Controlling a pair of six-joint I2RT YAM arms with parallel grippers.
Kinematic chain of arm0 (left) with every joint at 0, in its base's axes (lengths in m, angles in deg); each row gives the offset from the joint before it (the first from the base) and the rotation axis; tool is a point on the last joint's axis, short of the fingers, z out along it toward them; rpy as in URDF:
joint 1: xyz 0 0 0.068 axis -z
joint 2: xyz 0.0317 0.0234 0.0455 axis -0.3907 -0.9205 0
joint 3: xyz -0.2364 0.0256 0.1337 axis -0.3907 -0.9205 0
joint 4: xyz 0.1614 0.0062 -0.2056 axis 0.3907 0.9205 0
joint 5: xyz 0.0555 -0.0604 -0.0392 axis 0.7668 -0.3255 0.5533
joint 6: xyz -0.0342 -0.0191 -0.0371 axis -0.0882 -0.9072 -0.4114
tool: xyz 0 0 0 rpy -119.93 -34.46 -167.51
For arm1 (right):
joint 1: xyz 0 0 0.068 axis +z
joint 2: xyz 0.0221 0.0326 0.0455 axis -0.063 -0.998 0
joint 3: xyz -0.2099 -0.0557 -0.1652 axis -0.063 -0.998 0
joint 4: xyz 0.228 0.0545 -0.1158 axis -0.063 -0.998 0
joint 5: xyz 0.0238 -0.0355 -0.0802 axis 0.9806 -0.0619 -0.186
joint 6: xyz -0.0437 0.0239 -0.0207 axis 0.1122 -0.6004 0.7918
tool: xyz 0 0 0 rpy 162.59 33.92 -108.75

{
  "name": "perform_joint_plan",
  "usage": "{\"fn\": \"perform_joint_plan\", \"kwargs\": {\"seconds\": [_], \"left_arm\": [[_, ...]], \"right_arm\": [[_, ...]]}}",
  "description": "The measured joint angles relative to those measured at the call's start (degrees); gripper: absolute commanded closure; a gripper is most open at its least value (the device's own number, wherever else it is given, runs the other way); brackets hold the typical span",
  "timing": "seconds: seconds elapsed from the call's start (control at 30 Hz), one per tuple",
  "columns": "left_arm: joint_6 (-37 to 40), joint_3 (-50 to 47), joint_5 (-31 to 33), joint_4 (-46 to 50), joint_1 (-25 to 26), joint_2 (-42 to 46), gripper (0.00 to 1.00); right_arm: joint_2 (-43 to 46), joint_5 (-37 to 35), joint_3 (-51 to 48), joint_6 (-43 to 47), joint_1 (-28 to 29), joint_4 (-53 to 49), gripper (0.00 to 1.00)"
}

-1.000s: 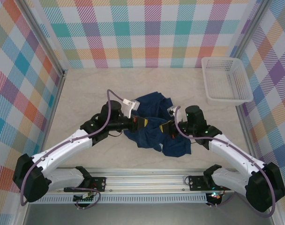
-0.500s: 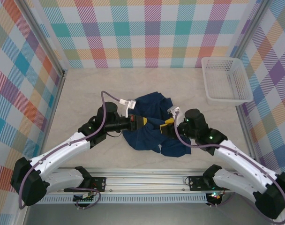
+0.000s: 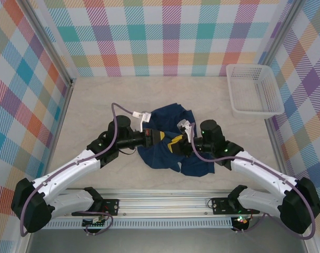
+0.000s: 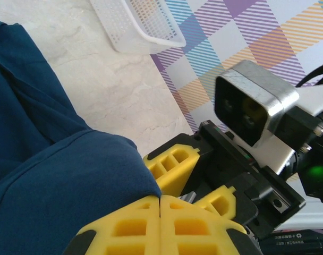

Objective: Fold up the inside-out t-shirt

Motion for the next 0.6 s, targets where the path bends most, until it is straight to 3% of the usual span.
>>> {"fn": "perform_joint_plan", "kwargs": {"seconds": [0.1, 0.33, 0.6], "left_arm": [[0.02, -0.09, 0.09, 0.02, 0.00, 0.44, 1.00], [1.33, -0.22, 1.49, 0.48, 0.00, 0.61, 1.00], [3.58, -0.44, 3.28, 1.53, 0.00, 0.52, 1.00]], "right_arm": [[-1.03, 1.49, 0.00, -1.40, -0.11, 1.86, 0.91], [-0.72, 3.26, 0.02, -2.51, -0.68, 2.49, 1.00], [1.22, 6.27, 0.09, -4.72, -1.51, 3.56, 0.97]]}}
